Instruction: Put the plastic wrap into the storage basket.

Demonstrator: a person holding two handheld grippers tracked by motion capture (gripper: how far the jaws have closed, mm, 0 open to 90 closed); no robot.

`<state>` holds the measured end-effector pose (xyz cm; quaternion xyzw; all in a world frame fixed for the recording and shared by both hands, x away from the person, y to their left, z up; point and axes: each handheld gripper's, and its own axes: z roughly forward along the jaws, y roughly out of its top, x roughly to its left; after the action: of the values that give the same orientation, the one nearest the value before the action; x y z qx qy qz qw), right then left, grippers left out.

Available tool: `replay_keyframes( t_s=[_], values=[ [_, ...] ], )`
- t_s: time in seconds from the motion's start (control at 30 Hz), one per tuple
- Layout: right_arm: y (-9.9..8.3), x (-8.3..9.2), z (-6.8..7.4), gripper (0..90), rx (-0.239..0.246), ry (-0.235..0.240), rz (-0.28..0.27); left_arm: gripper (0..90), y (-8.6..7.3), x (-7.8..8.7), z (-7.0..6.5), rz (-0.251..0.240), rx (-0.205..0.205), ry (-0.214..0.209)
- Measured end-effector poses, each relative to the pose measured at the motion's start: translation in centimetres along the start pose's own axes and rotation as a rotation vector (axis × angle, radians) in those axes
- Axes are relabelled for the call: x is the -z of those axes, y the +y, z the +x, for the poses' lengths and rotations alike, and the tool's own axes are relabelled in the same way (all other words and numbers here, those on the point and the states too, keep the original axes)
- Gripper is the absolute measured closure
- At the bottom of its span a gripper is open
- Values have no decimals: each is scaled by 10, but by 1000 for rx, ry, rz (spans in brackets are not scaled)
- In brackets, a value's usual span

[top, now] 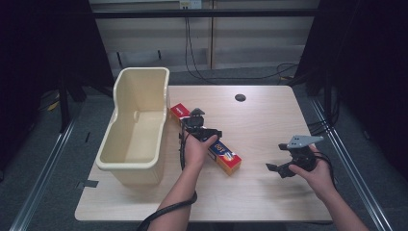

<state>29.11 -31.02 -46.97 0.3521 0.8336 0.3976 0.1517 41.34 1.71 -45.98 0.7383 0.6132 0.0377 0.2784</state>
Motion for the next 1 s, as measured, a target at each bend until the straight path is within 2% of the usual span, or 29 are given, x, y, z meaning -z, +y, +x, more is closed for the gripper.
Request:
replay_keyframes(
  t_s=[0.2,0.47,0.53,0.63,0.8,0.93,1.0],
  values=[
    [0,0,1,41,-1,1,0,0,1,-1,0,3,28,-5],
    [0,0,0,42,-2,-1,1,0,3,-3,-1,8,33,2],
    [1,0,1,43,3,7,5,0,2,-3,0,2,30,-6],
    [1,0,2,43,2,9,0,7,1,-2,1,8,49,-18],
    [1,0,2,43,4,6,2,26,2,0,2,22,42,-22],
    [2,0,1,42,6,5,2,57,3,2,3,34,14,-22],
    [2,0,2,43,3,3,0,61,3,2,3,36,25,-26]
  ],
)
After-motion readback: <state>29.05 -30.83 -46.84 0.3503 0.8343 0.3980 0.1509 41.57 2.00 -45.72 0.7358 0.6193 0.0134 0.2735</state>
